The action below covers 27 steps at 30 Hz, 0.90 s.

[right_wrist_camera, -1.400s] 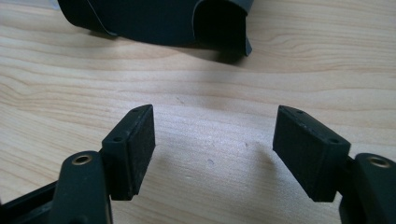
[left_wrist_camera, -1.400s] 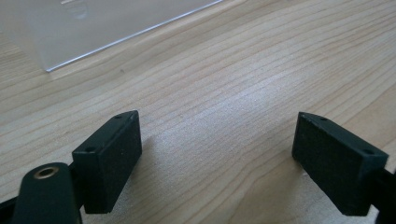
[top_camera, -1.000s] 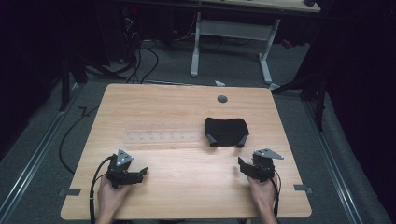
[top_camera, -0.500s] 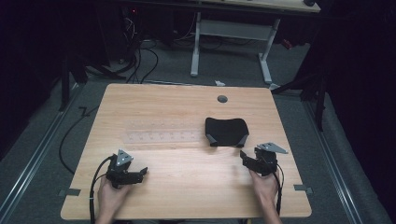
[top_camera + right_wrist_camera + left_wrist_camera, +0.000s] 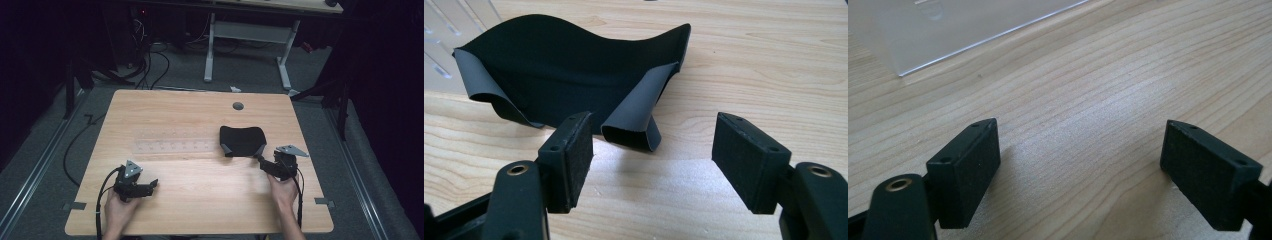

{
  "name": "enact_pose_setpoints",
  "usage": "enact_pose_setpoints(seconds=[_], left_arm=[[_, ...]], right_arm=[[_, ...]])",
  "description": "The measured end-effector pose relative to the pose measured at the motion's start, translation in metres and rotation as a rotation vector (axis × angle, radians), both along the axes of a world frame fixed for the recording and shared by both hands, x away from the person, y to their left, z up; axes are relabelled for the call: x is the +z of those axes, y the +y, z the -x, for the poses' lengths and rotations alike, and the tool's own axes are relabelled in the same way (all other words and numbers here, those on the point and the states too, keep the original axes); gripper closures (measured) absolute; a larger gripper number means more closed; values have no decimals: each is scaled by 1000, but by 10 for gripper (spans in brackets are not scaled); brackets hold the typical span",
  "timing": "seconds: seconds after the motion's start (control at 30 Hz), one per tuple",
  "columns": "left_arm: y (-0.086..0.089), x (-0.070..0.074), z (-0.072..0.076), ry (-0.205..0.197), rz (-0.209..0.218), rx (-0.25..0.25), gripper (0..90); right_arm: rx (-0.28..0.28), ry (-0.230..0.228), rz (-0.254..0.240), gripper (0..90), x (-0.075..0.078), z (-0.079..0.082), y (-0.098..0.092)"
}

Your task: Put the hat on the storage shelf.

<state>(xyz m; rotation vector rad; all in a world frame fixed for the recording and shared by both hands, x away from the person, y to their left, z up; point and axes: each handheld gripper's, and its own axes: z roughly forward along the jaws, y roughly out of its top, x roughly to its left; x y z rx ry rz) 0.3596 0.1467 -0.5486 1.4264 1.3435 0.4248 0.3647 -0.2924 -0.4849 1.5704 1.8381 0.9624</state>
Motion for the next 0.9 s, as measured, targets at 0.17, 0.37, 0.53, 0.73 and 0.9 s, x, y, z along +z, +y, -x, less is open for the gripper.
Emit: enact_pose_setpoints(seconds=[0.17,0.37,0.53,0.73,0.9], left_arm=[[0,0,0,0,0,1,167],[0,0,0,1,-4,0,168],[0,0,0,1,-4,0,167],[0,0,0,0,-1,2,168],[0,0,0,1,-3,1,168]], right_arm=[[14,11,-12,324,2,-7,1],[1,20,-15,323,0,-19,3],[-15,33,-14,334,-5,-31,4],[-26,30,-12,366,-11,-39,5],[-30,42,-51,396,-18,-45,2]])
